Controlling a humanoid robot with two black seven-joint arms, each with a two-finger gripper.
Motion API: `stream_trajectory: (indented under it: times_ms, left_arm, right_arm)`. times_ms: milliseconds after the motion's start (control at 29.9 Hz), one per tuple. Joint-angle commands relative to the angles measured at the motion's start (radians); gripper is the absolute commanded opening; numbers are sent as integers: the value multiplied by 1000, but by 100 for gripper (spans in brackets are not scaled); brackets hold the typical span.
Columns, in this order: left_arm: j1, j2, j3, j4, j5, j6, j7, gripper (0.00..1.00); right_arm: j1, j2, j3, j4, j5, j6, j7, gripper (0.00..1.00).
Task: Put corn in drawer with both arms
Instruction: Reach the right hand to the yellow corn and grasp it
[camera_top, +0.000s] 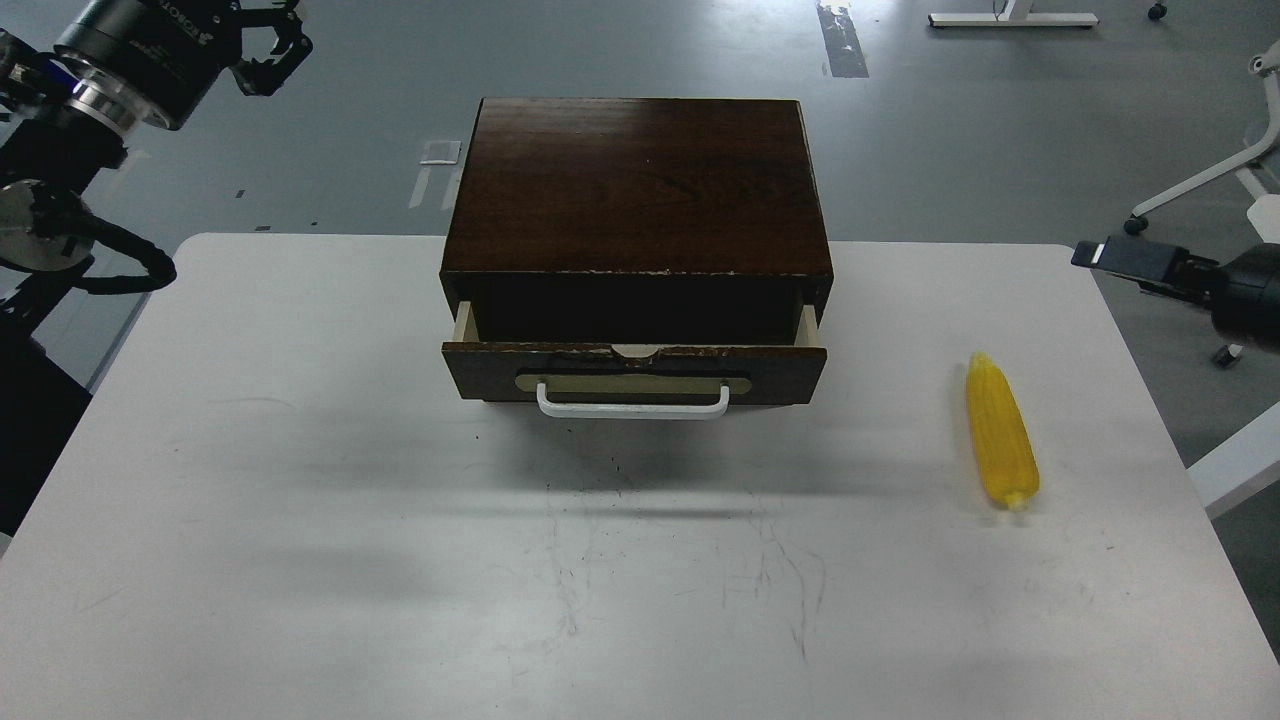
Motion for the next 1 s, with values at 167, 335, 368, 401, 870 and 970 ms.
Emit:
stream_trajectory:
  times_ms: [167, 335, 368, 401, 870, 970]
  left_arm:
    - [7, 5, 0, 14, -1, 0, 3, 98]
    - [5, 2, 0, 14, 3, 0, 6, 98]
    - [5, -1, 2, 14, 6, 0, 6, 98]
    - [5, -2, 5, 13, 9, 0, 6, 98]
    - [-9, 1, 8, -13, 14, 0, 9, 98]
    - [-9, 2, 8, -13, 14, 0, 9, 98]
  right_arm:
    - [-1, 162, -110, -64, -21, -93, -46, 100]
    - [-19, 206, -137, -102, -22, -96, -46, 100]
    - [-19, 218, -145, -115, -22, -96, -46, 100]
    - [-19, 240, -156, -136, -22, -98, -46, 100]
    - [-73, 318, -230, -182, -22, -193, -3, 76]
    - [-74, 320, -237, -195, -21, -193, -11, 62]
